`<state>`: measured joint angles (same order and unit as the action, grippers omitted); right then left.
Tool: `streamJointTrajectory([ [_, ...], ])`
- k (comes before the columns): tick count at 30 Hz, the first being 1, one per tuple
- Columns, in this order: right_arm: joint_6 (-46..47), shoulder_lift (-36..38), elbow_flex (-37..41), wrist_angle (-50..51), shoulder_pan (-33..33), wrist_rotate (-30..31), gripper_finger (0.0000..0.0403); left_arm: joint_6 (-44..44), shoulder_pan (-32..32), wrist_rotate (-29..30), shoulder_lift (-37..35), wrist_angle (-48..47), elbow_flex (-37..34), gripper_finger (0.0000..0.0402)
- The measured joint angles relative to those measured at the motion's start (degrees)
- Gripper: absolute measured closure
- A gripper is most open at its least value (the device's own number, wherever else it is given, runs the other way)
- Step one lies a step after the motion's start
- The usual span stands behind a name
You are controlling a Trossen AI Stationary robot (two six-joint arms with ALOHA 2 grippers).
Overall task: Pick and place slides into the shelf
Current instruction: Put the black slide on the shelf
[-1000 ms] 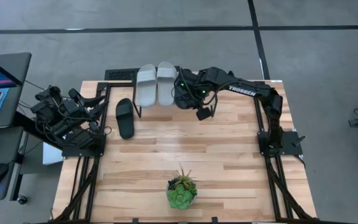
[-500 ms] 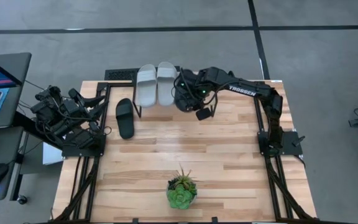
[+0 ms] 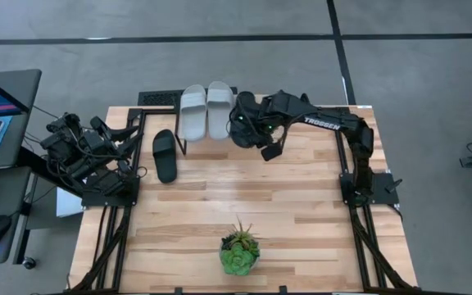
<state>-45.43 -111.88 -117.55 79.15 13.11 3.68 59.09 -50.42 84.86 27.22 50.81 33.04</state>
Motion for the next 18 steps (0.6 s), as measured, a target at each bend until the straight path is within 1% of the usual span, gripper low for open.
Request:
streamJointTrajectory([
  [4,2.57,0.66,-4.62,-0.09,-1.62,0.7,0.0301,0.38,-0.02,0.02,0.0,0.03,0.01,0.0299],
  [9,10.34,1.49,-13.08,-0.07,-2.35,0.9,0.0301,-1.01,-0.02,3.62,0.0,-0.71,2.63,0.0299],
  [12,15.62,2.15,-17.51,0.37,-2.4,0.9,0.0301,-3.03,0.0,4.56,0.0,-1.47,4.92,0.0299],
  [14,17.65,4.66,-16.57,-1.08,-2.63,0.91,0.0302,-3.27,0.0,5.05,0.0,-2.43,6.63,0.0299],
  [18,21.93,8.65,-16.18,0.93,-3.3,0.9,0.0312,-4.76,-0.01,5.2,0.0,-4.65,9.53,0.0299],
])
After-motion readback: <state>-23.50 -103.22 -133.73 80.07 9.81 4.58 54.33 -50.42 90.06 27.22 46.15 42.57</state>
